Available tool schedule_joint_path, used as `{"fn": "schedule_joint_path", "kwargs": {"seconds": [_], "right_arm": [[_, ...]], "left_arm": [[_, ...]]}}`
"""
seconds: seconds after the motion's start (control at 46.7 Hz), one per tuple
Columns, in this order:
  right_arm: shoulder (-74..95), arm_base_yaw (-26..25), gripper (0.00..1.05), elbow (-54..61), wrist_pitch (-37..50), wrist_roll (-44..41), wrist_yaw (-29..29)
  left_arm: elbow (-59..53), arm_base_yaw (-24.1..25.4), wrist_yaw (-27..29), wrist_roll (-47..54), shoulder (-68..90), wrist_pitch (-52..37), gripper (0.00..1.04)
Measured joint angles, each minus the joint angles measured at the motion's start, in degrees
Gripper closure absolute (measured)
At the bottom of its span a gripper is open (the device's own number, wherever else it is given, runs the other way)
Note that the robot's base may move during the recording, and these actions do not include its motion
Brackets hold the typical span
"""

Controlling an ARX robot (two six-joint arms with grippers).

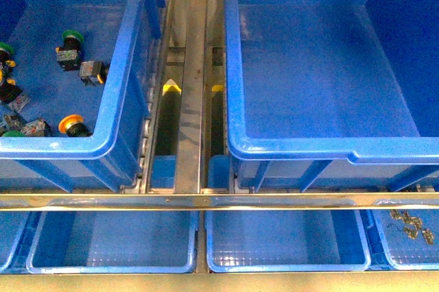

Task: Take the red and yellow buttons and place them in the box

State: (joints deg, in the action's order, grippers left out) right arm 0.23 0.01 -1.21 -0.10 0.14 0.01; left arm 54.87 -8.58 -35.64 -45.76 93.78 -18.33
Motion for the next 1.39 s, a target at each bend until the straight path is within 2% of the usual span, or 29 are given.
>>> {"fn": "schedule_joint_path", "kwargs": {"seconds": [0.364,0.449,0.685,0.856,0.963,1.006,1.177,1.391], "right_arm": [[0.0,0.0,0.06,0.0,0.0,0.0,0.0],[0.0,0.0,0.06,0.0,0.0,0.0,0.0],[0.0,0.0,0.06,0.0,0.0,0.0,0.0],[0.0,0.0,0.06,0.0,0.0,0.0,0.0],[7.3,1.3,0.06,-4.2,-11.4,-0.1,-3.0],[10.8,2.6,0.06,-4.9,-12.2,-0.9,-3.1],[23.8,9.1,0.06,-4.7,-2.1,-5.3,-5.7],[43.4,13.3,0.06,-4.7,21.4,-13.6,-10.1]], "left_arm": [[-1.1,-17.0,8.9,-8.2,4.1,-4.9,0.71],[-1.7,-19.6,10.6,-10.0,5.9,-6.6,0.71],[-1.2,-25.3,13.0,-13.0,9.6,-8.5,0.71],[2.2,-27.5,13.7,-13.6,11.6,-8.3,0.71],[3.8,-27.7,14.4,-13.7,12.3,-7.8,0.71],[4.1,-27.7,14.7,-13.7,12.4,-7.5,0.71],[5.4,-27.8,14.8,-13.4,13.0,-6.4,0.71],[6.5,-27.4,15.8,-13.3,13.4,-6.0,0.71]]}}
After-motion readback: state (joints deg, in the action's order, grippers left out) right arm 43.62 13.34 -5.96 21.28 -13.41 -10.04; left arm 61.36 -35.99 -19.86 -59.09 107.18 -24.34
